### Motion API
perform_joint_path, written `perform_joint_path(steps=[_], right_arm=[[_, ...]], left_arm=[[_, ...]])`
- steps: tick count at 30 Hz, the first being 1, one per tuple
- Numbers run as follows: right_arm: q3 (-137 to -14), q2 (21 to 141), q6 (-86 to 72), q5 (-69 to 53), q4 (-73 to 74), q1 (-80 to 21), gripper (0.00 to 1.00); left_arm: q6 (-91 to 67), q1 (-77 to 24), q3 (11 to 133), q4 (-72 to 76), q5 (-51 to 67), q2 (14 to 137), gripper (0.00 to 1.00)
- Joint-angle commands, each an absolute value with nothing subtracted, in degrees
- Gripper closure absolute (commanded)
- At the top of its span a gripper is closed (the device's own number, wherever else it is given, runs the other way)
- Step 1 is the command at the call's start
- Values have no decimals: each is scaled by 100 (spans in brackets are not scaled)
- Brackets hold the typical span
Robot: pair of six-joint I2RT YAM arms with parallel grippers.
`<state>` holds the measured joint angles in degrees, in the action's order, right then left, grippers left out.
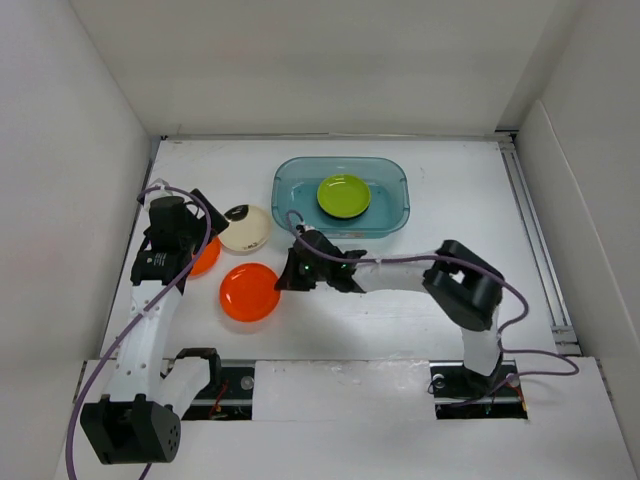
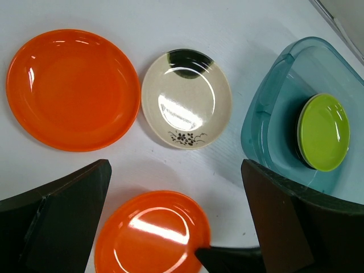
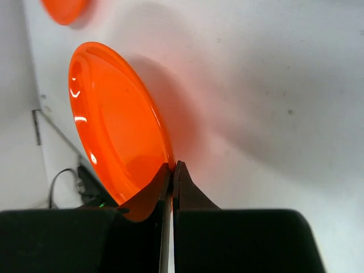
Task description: Place the plates into the plastic bin on the countertop
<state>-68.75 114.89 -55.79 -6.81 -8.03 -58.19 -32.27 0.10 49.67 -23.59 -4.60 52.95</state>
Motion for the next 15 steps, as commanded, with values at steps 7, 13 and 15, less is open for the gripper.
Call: perform_joint_path(steps=[7, 13, 15], right_arm=[[-6986, 9036, -4793, 579, 692, -5207, 100], [-7601, 9623, -3912, 160, 931, -3579, 100], [-7725, 9869, -3780, 79, 783, -3052, 100]], left_arm=[[-3375, 26, 5177, -2469, -887, 5325, 0], [-3568, 26, 5413, -2628, -940, 5774, 0], [-3708, 26, 5493, -2628, -993, 5844, 0]])
